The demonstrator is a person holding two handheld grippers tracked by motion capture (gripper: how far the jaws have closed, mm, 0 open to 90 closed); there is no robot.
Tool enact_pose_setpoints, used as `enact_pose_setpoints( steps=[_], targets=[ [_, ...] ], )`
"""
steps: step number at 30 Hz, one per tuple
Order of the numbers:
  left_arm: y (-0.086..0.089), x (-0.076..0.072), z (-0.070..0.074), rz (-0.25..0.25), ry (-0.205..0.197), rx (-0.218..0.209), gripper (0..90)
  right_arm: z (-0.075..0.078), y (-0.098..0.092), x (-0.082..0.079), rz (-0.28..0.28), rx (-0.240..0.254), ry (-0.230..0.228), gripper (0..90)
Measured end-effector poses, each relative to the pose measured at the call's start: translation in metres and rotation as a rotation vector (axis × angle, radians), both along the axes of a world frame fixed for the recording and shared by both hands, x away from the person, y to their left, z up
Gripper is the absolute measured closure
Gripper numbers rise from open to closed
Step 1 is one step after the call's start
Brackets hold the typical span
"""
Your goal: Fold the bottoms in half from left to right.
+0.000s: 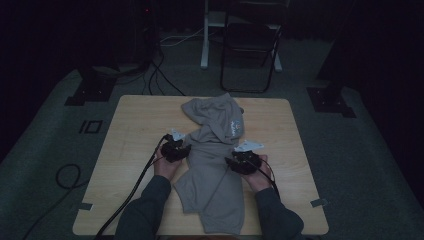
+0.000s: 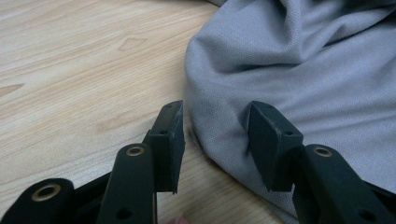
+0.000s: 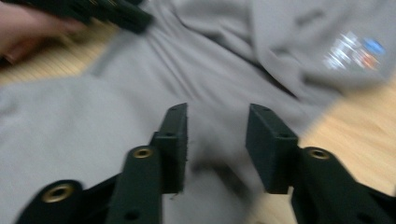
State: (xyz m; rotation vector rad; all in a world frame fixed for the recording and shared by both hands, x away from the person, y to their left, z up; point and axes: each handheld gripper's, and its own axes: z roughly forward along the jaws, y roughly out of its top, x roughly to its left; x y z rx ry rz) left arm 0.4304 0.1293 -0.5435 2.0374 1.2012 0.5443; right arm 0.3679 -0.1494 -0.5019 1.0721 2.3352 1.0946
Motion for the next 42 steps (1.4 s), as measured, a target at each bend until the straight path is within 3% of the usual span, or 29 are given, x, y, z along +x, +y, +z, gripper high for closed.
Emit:
enact_pose_setpoints(
  steps=[2, 4, 7, 8, 9, 11, 13, 18, 23, 26, 27, 30, 34, 37, 39, 40, 42],
  targets=[
    [0.0, 0.0, 0.0, -0.001, 0.002, 0.0, 56.3, 0.001, 0.008, 0.002, 0.009, 0.003, 0.0, 55.9],
    [0.001, 0.0, 0.0, 0.0, 0.004, -0.004, 56.2, -0.003, 0.029, 0.009, 0.053, -0.001, -0.011, 50.9],
    [0.001, 0.0, 0.0, 0.0, 0.004, -0.004, 56.3, -0.016, 0.044, 0.019, 0.09, -0.038, 0.051, 47.5],
    [0.001, 0.0, 0.0, -0.001, 0.006, -0.005, 56.3, -0.02, 0.046, 0.019, 0.094, -0.062, 0.078, 50.1],
    [0.001, 0.001, 0.0, -0.001, 0.006, -0.008, 56.3, -0.024, 0.045, 0.018, 0.093, -0.092, 0.09, 60.7],
    [0.001, 0.001, 0.0, 0.001, 0.008, -0.011, 56.3, -0.027, 0.037, 0.01, 0.092, -0.1, 0.105, 79.4],
    [0.001, 0.001, 0.0, 0.001, 0.009, -0.012, 56.3, -0.026, 0.021, -0.003, 0.079, -0.083, 0.11, 87.1],
    [0.0, 0.0, 0.0, -0.006, 0.006, -0.01, 55.9, -0.023, -0.017, -0.033, 0.058, -0.065, 0.099, 86.4],
    [0.001, 0.001, 0.0, 0.011, 0.009, -0.015, 56.2, -0.03, -0.041, -0.051, 0.011, -0.122, 0.132, 84.7],
    [0.001, 0.002, 0.0, 0.011, 0.01, -0.017, 56.1, -0.028, -0.052, -0.057, -0.005, -0.108, 0.136, 78.8],
    [0.001, 0.001, 0.0, 0.011, 0.01, -0.017, 56.1, -0.023, -0.054, -0.058, -0.006, -0.076, 0.119, 75.1],
    [0.001, 0.002, 0.0, 0.011, 0.01, -0.015, 56.0, -0.01, -0.042, -0.055, 0.017, -0.028, 0.06, 63.5],
    [0.001, 0.002, 0.0, 0.012, 0.01, -0.019, 55.8, 0.001, -0.006, -0.036, 0.063, 0.004, 0.016, 55.1],
    [0.001, 0.002, 0.0, 0.011, 0.011, -0.02, 55.5, 0.001, 0.023, -0.019, 0.09, 0.014, 0.023, 50.7],
    [0.001, 0.002, 0.0, 0.011, 0.012, -0.023, 55.4, -0.001, 0.032, -0.014, 0.104, 0.016, 0.032, 48.4],
    [0.001, 0.002, 0.0, 0.011, 0.012, -0.025, 54.9, -0.01, 0.051, -0.004, 0.132, -0.004, 0.05, 43.5],
    [0.002, 0.002, 0.0, 0.009, 0.013, -0.023, 54.9, -0.02, 0.06, 0.0, 0.148, -0.025, 0.069, 42.1]
  ],
)
